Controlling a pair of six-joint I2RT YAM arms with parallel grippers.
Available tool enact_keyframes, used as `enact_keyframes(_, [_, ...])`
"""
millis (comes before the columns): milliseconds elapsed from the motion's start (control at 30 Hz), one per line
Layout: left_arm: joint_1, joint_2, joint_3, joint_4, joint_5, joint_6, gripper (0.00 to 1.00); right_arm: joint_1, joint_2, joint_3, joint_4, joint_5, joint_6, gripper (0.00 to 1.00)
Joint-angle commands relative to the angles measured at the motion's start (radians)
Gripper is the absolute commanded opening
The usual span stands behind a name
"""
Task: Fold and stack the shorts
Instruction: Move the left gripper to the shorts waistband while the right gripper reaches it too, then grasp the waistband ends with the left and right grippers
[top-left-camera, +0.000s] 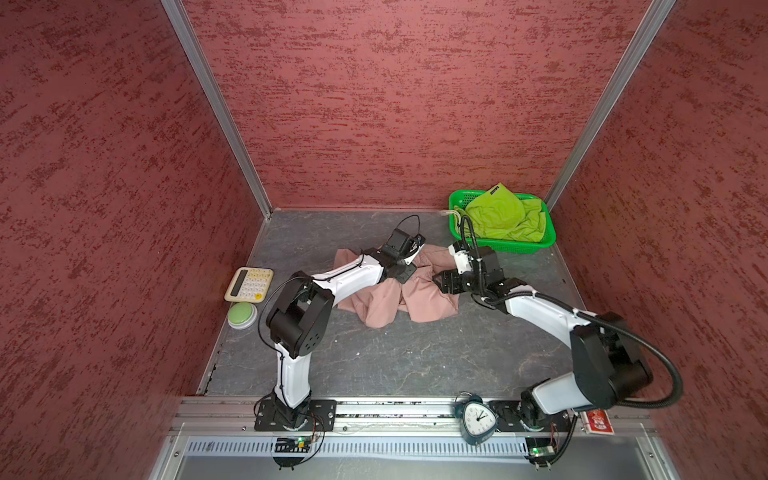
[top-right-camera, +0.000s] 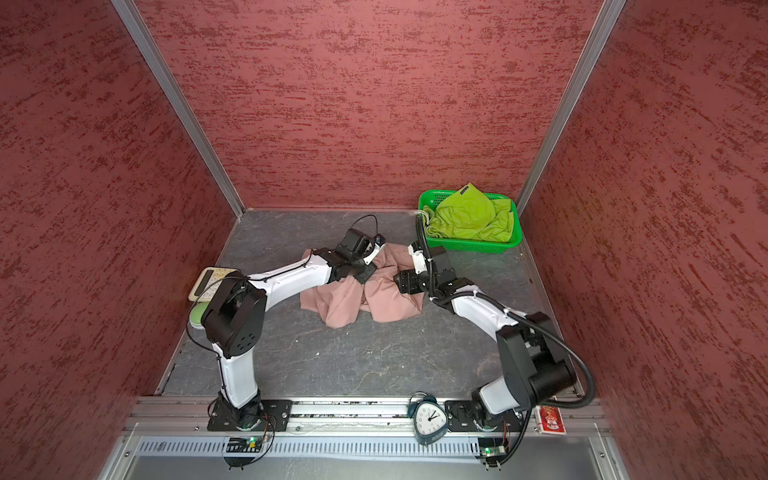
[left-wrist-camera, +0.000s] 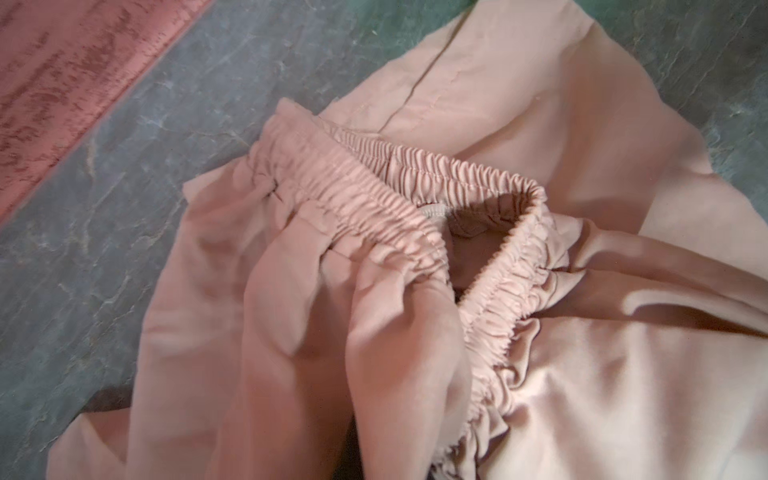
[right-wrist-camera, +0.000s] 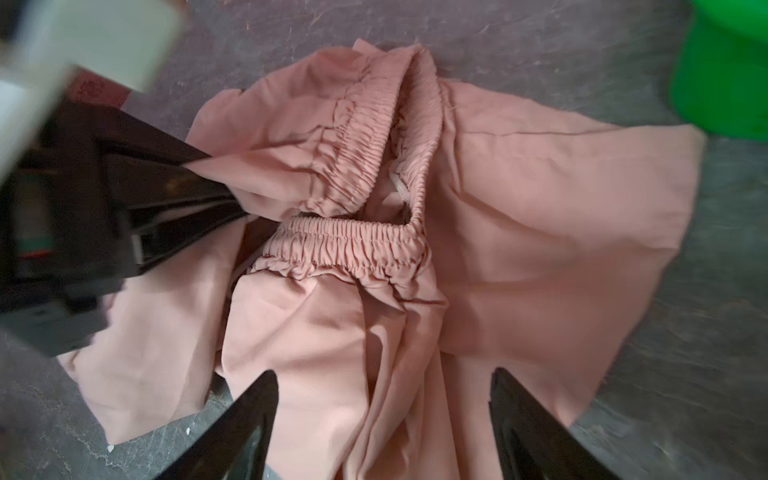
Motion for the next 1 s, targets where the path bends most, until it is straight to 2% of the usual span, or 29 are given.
enact_keyframes(0, [0.031,-0.129,-0.044,0.017,-0.041,-0.044,0.06,0.015,0.068,0.066,0.109,-0.061,-0.047,0.84])
enact_keyframes(133, [0.072,-0.236,-0.119,0.022,-0.011,-0.068,0.08,0.020,0.148,0.123,0.117,-0.033,-0.064,0.84])
enact_keyframes(333, [0.117,-0.369,-0.246,0.101,0.065,-0.115,0.22,0.023,0.292,0.203,0.173,-0.056,-0.059,0.84])
enact_keyframes(500, [0.179,-0.419,-0.298,0.102,0.110,-0.142,0.28,0.026,0.381,0.281,0.135,-0.036,-0.094,0.78])
enact_keyframes(533, [0.190,-0.421,-0.304,0.102,0.113,-0.145,0.28,0.026,0.387,0.290,0.133,-0.046,-0.094,0.74])
enact_keyframes(567, [0.203,-0.422,-0.311,0.102,0.110,-0.153,0.29,0.026,0.389,0.298,0.127,-0.054,-0.094,0.66])
enact_keyframes(633, [0.226,-0.421,-0.319,0.096,0.107,-0.157,0.34,0.029,0.389,0.302,0.133,-0.062,-0.090,0.47])
enact_keyframes(700, [0.239,-0.415,-0.320,0.088,0.071,-0.155,0.37,0.031,0.376,0.303,0.135,-0.063,-0.080,0.21])
enact_keyframes(733, [0.242,-0.413,-0.316,0.082,0.062,-0.154,0.41,0.031,0.368,0.308,0.125,-0.064,-0.078,0.12])
enact_keyframes(767, [0.243,-0.411,-0.307,0.068,0.061,-0.150,0.56,0.031,0.355,0.315,0.108,-0.064,-0.074,0.03])
enact_keyframes(800, [0.242,-0.416,-0.299,0.054,0.072,-0.140,0.79,0.031,0.338,0.321,0.093,-0.060,-0.073,0.00])
enact_keyframes(833, [0.238,-0.421,-0.294,0.047,0.093,-0.128,0.94,0.031,0.319,0.327,0.076,-0.053,-0.072,0.00])
enact_keyframes(867, [0.228,-0.433,-0.292,0.043,0.120,-0.110,0.99,0.031,0.304,0.329,0.061,-0.047,-0.067,0.00])
enact_keyframes(967, [0.192,-0.463,-0.288,0.048,0.159,-0.057,0.99,0.029,0.277,0.363,-0.012,-0.028,-0.050,0.00])
